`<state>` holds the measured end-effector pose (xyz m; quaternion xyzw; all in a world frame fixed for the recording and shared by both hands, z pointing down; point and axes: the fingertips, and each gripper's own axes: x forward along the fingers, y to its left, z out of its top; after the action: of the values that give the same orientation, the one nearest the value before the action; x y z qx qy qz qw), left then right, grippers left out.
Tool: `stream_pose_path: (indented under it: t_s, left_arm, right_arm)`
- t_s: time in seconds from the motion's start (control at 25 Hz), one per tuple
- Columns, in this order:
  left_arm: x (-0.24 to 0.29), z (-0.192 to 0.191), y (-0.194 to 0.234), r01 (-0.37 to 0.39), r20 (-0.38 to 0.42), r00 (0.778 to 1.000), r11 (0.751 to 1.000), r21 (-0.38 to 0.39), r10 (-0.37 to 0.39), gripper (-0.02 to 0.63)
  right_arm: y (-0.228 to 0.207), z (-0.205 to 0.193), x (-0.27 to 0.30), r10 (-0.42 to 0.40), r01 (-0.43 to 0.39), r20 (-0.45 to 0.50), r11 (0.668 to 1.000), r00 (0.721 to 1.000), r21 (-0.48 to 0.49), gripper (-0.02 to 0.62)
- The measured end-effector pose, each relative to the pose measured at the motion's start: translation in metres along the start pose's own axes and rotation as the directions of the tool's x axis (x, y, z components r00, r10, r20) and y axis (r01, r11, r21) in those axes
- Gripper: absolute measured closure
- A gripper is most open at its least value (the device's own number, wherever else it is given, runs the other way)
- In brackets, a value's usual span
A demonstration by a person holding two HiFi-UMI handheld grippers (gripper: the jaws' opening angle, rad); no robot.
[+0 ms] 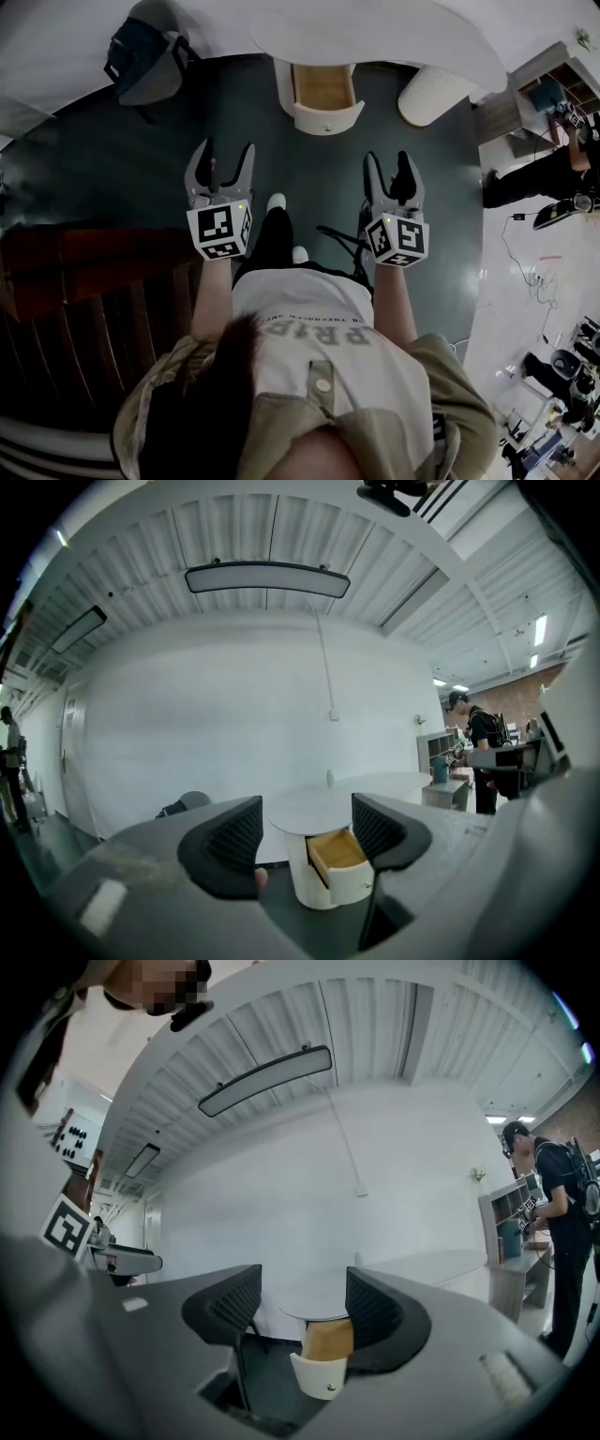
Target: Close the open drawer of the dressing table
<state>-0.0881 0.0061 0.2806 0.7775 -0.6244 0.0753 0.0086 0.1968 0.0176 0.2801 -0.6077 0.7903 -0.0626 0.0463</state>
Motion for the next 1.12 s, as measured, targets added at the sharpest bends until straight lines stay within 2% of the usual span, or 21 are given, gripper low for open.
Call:
stream_pose_path:
  t_s: [0.56, 0.92, 1.0, 1.12]
  left_arm:
    - [0.077, 0.0, 0.026, 0.045, -0.004, 0.999, 0.999, 0.01, -0.045, 0.295]
    - [0.113, -0.043, 0.027, 0.088, -0.095, 0.992, 0.996, -0.008, -0.088, 0.295]
    - [0.122, -0.053, 0.028, 0.096, -0.112, 0.989, 0.995, 0.005, -0.095, 0.295]
    - [0.136, -0.068, 0.033, 0.097, -0.123, 0.988, 0.995, -0.015, -0.098, 0.295]
  right_arm:
    - [0.002, -0.011, 0.067, -0.012, 0.012, -0.014, 1.0, 1.0, -0.017, 0.322]
    - [-0.001, -0.044, 0.127, 0.013, -0.015, -0.085, 1.0, 0.996, -0.025, 0.322]
    - [-0.003, -0.056, 0.139, 0.019, -0.021, -0.105, 1.0, 0.994, -0.02, 0.322]
    - [-0.003, -0.08, 0.158, 0.023, -0.029, -0.142, 0.999, 0.99, -0.043, 0.322]
